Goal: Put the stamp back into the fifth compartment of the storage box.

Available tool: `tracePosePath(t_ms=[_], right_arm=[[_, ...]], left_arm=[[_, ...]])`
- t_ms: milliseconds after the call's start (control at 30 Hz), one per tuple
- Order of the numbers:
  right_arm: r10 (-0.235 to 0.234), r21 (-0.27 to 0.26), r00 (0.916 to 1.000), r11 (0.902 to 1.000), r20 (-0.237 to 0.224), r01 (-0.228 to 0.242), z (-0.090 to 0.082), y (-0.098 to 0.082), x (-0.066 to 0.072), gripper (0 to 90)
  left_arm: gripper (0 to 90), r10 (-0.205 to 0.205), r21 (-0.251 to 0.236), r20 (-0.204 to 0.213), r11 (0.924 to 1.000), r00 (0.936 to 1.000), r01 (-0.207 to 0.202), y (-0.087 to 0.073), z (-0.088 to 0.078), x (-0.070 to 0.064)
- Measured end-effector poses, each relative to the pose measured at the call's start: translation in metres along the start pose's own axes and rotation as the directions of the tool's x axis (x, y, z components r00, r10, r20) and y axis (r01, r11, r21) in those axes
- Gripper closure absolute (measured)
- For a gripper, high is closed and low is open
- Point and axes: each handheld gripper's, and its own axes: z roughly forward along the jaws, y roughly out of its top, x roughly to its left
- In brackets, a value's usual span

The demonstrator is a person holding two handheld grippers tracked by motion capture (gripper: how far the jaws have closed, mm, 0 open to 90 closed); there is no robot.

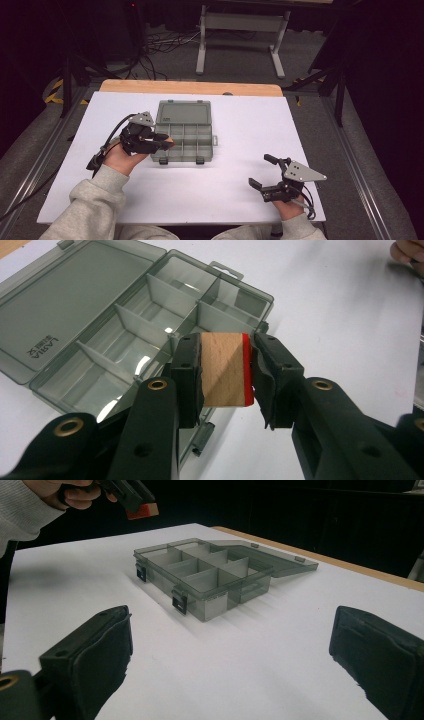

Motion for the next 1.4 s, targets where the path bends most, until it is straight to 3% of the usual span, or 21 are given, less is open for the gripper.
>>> tracePosePath(t_ms=[400, 1000, 1400], right_arm=[[0.001, 0.001, 1.0000, 1.0000, 0.001, -0.001, 0.000, 0.000, 0.000, 4.5], [-0.004, 0.004, 1.0000, 1.0000, 0.003, 0.004, 0.000, 0.000, 0.000, 4.7], [-0.004, 0.005, 1.0000, 1.0000, 0.002, 0.004, 0.001, 0.000, 0.000, 4.7]], left_arm=[[65.8, -0.065, 0.006, -0.042, 0.9978, 0.9970, 0.066, -0.003, 0.002, 0.012], [65.8, -0.125, 0.018, -0.090, 0.9918, 0.9881, 0.127, -0.007, 0.007, 0.029], [65.7, -0.165, 0.068, -0.073, 0.9830, 0.9835, 0.170, -0.013, 0.014, 0.038]])
